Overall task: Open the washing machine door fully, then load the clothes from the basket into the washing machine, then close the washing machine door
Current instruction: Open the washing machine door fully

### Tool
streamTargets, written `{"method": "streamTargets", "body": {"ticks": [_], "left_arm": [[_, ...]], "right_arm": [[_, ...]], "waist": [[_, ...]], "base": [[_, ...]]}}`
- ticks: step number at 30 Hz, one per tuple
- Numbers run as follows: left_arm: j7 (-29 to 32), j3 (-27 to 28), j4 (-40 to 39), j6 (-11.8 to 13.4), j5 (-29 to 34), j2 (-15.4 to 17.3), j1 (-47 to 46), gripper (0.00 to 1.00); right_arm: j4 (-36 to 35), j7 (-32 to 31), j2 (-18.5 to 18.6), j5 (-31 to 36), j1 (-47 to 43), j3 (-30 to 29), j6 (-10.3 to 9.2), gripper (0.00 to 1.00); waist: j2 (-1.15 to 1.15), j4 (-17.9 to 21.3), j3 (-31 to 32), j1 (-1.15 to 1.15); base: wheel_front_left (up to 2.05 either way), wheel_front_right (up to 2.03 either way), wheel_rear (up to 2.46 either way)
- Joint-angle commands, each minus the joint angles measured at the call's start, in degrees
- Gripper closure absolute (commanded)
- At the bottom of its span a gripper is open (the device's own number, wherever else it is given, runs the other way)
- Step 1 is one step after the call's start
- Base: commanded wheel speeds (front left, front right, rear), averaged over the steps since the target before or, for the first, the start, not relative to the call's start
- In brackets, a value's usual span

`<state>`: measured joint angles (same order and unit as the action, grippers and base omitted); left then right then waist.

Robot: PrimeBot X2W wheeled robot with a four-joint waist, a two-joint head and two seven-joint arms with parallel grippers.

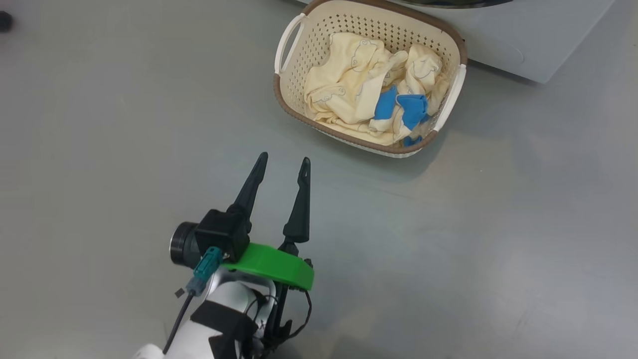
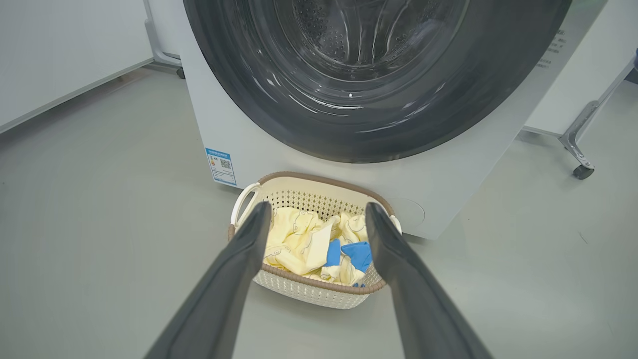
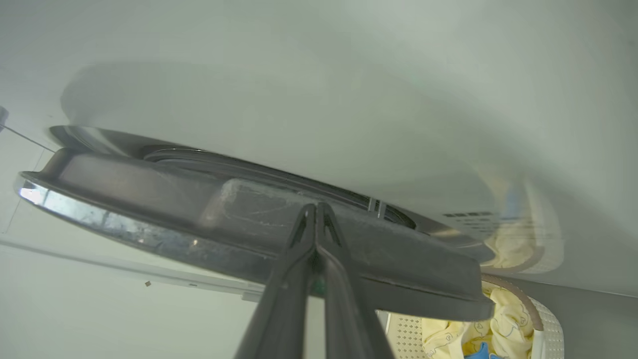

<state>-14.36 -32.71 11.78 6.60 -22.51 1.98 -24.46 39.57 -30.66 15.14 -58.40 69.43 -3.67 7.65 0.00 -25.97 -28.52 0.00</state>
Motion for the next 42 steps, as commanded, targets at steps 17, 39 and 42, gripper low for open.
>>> {"method": "streamTargets", "body": {"ticks": [17, 39, 42], "left_arm": [[-0.63, 1.40, -4.09, 1.06, -2.49, 0.89, -0.23, 0.00], [-0.63, 1.55, -3.55, 1.18, -1.86, 0.89, 0.27, 0.00], [-0.63, 1.67, -3.35, 1.07, -1.61, 0.89, 0.38, 0.00]], "right_arm": [[8.09, -1.99, -0.02, -1.57, 7.96, 0.73, -0.16, 1.00], [9.92, -6.34, 0.14, -4.57, 5.87, 3.07, -0.16, 1.00], [9.92, -6.79, -0.18, -5.25, 5.05, 3.24, -0.16, 1.00]], "waist": [[0.00, -3.24, -0.57, 0.00], [0.00, -2.84, 0.83, 0.00], [0.00, -2.57, 1.22, 0.00]], "base": [[0.00, 0.00, 0.00], [0.00, 0.00, 0.00], [0.00, 0.00, 0.00]]}}
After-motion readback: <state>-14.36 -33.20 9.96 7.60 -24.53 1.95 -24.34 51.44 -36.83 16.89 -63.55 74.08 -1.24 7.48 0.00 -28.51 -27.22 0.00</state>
